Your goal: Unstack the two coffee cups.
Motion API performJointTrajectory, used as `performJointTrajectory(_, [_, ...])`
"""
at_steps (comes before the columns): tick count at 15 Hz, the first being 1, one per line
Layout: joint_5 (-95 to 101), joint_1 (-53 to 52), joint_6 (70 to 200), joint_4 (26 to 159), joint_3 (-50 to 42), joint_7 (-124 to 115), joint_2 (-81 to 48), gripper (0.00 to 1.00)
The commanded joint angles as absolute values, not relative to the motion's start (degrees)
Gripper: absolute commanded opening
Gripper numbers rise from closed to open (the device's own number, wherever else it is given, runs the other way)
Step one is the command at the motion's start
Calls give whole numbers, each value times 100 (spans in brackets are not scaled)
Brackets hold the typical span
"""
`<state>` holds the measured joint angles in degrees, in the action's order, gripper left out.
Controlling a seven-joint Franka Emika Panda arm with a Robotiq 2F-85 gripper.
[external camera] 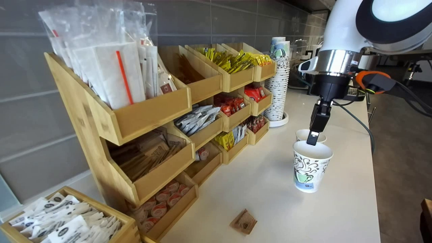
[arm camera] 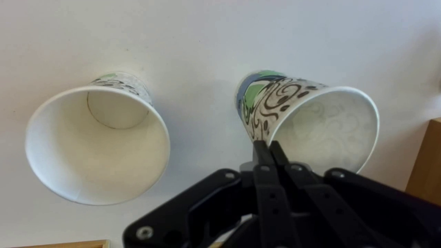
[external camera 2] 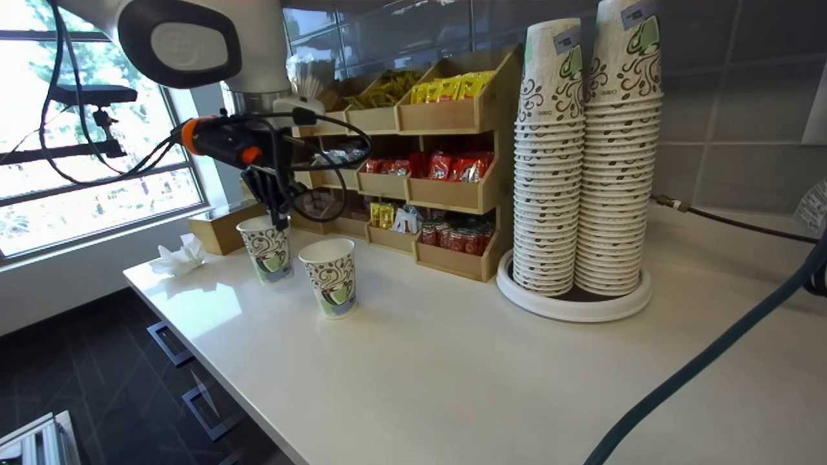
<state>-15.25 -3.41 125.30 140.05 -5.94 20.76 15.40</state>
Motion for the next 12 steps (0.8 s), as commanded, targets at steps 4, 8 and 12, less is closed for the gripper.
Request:
performJointTrajectory(4, [-1471, -329, 13143, 14299, -461, 2139, 1482, 1])
performJointTrajectory(8, [-1476, -334, 13254, 14360, -447, 2132, 1468, 42])
performJointTrajectory(12, [-1419, -317, 13203, 14341, -427, 2069, 1622, 70])
